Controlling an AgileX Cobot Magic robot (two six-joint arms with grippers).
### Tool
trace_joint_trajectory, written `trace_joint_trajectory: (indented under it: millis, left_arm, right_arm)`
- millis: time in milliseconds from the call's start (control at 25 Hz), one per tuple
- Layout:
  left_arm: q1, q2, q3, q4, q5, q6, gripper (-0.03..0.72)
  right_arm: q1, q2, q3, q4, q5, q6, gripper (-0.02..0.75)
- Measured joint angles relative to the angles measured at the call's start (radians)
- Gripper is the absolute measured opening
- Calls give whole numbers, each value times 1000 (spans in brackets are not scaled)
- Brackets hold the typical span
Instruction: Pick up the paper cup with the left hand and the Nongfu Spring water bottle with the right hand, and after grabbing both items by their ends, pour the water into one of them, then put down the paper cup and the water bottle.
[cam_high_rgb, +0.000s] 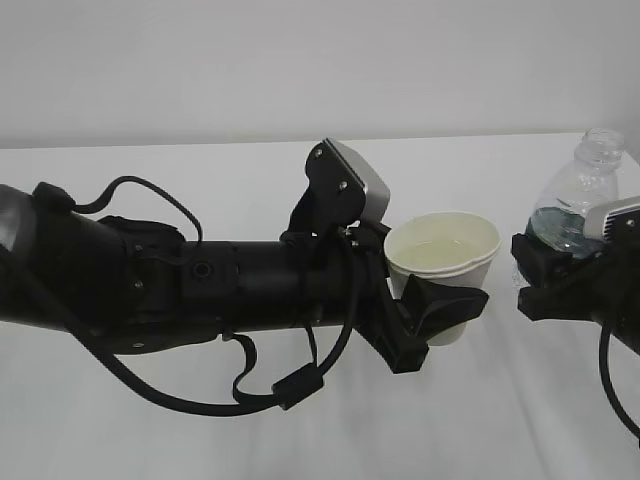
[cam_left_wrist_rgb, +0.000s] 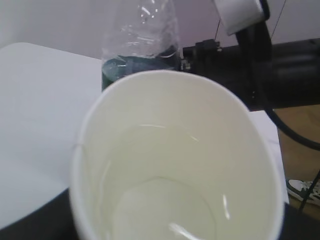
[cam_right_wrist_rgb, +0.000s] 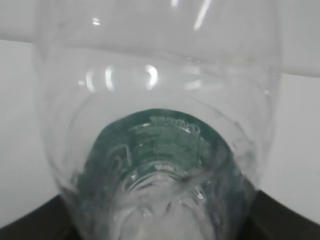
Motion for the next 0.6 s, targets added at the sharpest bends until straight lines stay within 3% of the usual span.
trace_joint_trajectory:
  millis: [600]
  left_arm:
    - [0, 0, 0, 0, 0, 0, 456]
  right_arm:
    - [0, 199, -156, 43, 0, 0, 427]
